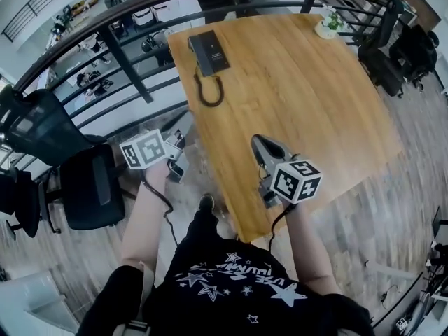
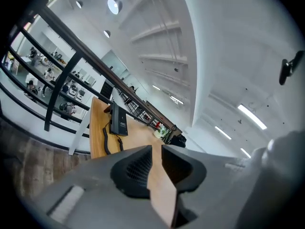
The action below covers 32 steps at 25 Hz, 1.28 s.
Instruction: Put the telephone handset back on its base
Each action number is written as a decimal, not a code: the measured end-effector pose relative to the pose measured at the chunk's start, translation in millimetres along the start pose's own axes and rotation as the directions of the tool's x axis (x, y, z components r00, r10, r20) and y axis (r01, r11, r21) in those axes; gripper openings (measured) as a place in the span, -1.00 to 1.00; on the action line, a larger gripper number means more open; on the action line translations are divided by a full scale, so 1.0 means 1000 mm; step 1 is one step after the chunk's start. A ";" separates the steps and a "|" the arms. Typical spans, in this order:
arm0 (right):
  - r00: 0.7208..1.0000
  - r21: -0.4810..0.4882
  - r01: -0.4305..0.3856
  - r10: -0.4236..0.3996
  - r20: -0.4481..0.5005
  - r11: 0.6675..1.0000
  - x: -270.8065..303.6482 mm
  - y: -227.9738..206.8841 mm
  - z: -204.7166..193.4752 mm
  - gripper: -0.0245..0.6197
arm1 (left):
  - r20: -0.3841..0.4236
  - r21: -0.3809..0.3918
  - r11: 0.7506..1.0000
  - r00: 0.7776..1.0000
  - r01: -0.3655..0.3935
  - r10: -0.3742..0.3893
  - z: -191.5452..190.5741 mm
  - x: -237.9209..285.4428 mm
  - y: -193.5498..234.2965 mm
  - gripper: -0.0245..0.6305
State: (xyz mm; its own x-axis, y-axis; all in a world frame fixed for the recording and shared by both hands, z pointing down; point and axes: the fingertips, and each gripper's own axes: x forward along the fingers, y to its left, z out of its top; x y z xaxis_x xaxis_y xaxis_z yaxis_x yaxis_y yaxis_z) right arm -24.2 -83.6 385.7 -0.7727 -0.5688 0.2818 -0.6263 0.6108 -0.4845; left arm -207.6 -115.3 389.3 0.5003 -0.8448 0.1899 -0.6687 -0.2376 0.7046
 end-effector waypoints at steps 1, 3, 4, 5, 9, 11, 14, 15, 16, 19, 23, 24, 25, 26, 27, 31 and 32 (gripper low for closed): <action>1.000 -0.008 -0.015 0.015 0.001 1.000 -0.011 0.003 -0.003 -0.93 | 0.013 0.003 1.000 1.000 0.001 -0.001 -0.008 -0.007 -0.012 -0.71; 0.999 -0.035 -0.038 0.038 0.005 0.999 -0.031 0.000 -0.018 -0.93 | 0.043 0.015 1.000 0.999 0.009 -0.009 -0.032 -0.017 -0.027 -0.71; 0.999 -0.046 -0.046 0.047 0.006 0.998 -0.042 -0.002 -0.028 -0.93 | 0.057 0.021 1.000 0.998 0.008 -0.010 -0.047 -0.023 -0.033 -0.72; 0.998 -0.054 -0.055 0.055 0.005 0.997 -0.053 -0.004 -0.037 -0.93 | 0.068 0.024 1.000 0.998 0.005 -0.007 -0.061 -0.029 -0.039 -0.72; 0.996 -0.075 -0.087 0.087 -0.004 0.993 -0.097 -0.004 -0.055 -0.93 | 0.092 0.019 1.000 0.996 -0.016 0.014 -0.107 -0.051 -0.069 -0.75; 0.995 -0.080 -0.103 0.103 -0.008 0.991 -0.114 -0.003 -0.060 -0.93 | 0.097 0.025 0.999 0.995 -0.031 0.028 -0.125 -0.061 -0.083 -0.77; 0.992 -0.081 -0.126 0.126 -0.011 0.989 -0.134 0.002 -0.066 -0.93 | 0.097 0.033 0.998 0.994 -0.046 0.043 -0.148 -0.076 -0.102 -0.83; 0.991 -0.082 -0.133 0.133 -0.012 0.988 -0.140 0.004 -0.068 -0.93 | 0.094 0.034 0.998 0.994 -0.051 0.048 -0.155 -0.080 -0.107 -0.84; 0.990 -0.083 -0.140 0.139 -0.011 0.987 -0.144 0.005 -0.069 -0.93 | 0.091 0.036 0.998 0.994 -0.057 0.054 -0.162 -0.084 -0.111 -0.85; 0.989 -0.084 -0.151 0.151 -0.004 0.985 -0.153 0.009 -0.071 -0.93 | 0.081 0.057 0.996 0.994 -0.072 0.067 -0.175 -0.094 -0.122 -0.89; 0.988 -0.086 -0.152 0.153 0.003 0.985 -0.157 0.011 -0.074 -0.93 | 0.062 0.097 0.993 0.996 -0.067 0.061 -0.182 -0.100 -0.135 -0.92; 0.988 -0.085 -0.151 0.152 0.003 0.985 -0.157 0.012 -0.075 -0.93 | 0.056 0.102 0.993 0.997 -0.063 0.058 -0.184 -0.100 -0.136 -0.92; 0.989 -0.085 -0.149 0.150 0.002 0.985 -0.158 0.013 -0.077 -0.93 | 0.050 0.106 0.993 0.997 -0.059 0.054 -0.187 -0.101 -0.138 -0.92; 0.989 -0.086 -0.148 0.149 0.001 0.985 -0.159 0.013 -0.078 -0.93 | 0.044 0.113 0.992 0.998 -0.054 0.049 -0.190 -0.102 -0.140 -0.92; 0.989 -0.087 -0.146 0.147 -0.001 0.985 -0.160 0.014 -0.080 -0.93 | 0.038 0.122 0.991 0.998 -0.050 0.045 -0.193 -0.103 -0.142 -0.92; 0.992 -0.090 -0.129 0.129 -0.008 0.988 -0.163 0.023 -0.087 -0.93 | 0.006 0.158 0.987 0.999 -0.044 0.043 -0.211 -0.119 -0.150 -0.92; 0.992 -0.088 -0.125 0.125 -0.007 0.988 -0.163 0.028 -0.089 -0.93 | -0.003 0.164 0.985 0.999 -0.045 0.046 -0.216 -0.127 -0.151 -0.92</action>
State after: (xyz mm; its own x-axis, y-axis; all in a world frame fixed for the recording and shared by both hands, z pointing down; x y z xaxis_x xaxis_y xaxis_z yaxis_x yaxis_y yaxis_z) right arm 75.4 75.1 399.7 -0.8458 -0.4839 0.2246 -0.5311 0.7236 -0.4408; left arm -51.1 131.2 406.6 0.4704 -0.8536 0.2241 -0.7719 -0.2748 0.5733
